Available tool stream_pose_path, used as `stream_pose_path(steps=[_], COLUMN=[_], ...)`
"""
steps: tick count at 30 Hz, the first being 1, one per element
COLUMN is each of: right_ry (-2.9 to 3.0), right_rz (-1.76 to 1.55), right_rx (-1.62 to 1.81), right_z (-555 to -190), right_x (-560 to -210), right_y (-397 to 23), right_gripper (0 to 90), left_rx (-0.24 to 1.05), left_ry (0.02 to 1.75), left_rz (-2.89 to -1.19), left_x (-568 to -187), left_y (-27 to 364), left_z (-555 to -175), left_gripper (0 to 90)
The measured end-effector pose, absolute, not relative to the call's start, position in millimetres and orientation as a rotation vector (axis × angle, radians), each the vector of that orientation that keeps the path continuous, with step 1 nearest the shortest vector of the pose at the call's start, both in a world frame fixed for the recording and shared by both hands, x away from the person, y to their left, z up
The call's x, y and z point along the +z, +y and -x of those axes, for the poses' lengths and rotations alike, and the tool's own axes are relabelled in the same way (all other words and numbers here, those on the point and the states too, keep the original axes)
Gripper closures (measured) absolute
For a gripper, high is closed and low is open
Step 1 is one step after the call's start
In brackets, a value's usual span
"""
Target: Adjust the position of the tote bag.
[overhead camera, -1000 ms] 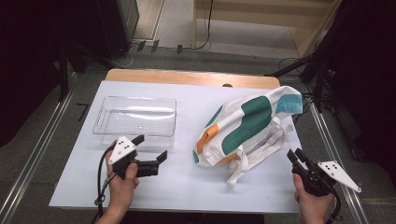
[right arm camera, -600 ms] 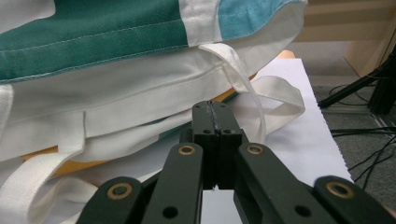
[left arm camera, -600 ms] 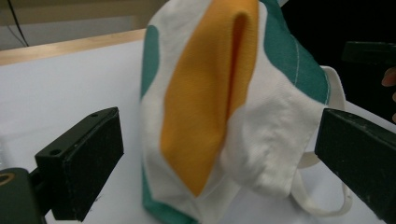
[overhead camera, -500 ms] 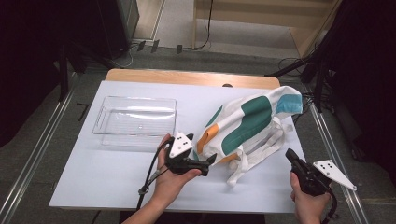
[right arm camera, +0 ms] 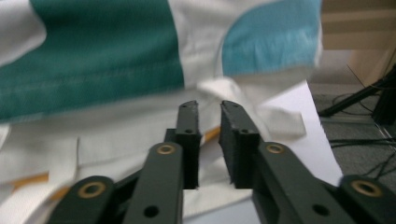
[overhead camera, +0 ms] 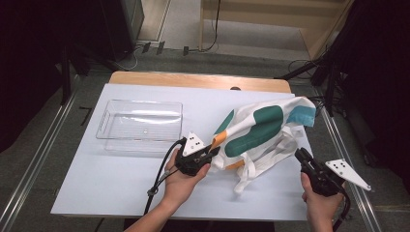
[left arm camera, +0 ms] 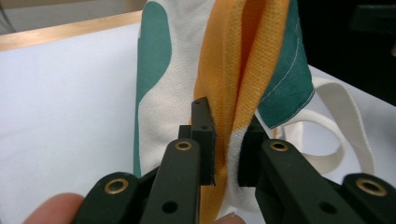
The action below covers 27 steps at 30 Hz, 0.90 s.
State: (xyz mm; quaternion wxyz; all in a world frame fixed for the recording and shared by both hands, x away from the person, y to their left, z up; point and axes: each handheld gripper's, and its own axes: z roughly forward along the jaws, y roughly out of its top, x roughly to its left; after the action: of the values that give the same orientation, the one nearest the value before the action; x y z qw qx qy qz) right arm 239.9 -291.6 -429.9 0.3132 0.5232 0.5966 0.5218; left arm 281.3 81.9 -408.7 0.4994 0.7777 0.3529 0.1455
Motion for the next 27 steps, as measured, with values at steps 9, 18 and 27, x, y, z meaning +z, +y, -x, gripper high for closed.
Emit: stream_pose_path(steps=[9,18,27], right_ry=[1.489,1.515,1.535], right_rz=[-1.384,-1.538,-1.398], right_rx=[1.296,1.386,1.419], right_z=[-273.5,-322.3,-292.6], right_x=[-399.6,-405.5,-401.6], right_y=[-300.6,-330.9,-318.7], right_gripper=[45.4,52.6,87.4], left_rx=[0.320,0.263,0.252], left_ry=[0.770,0.748,0.770], left_rz=[-1.884,-1.859,-1.835], left_x=[-407.1,-410.3,-404.6], left_y=[94.5,113.2,111.5], left_z=[-272.2,-271.6,-276.4], left_gripper=[84.4,84.6,84.7])
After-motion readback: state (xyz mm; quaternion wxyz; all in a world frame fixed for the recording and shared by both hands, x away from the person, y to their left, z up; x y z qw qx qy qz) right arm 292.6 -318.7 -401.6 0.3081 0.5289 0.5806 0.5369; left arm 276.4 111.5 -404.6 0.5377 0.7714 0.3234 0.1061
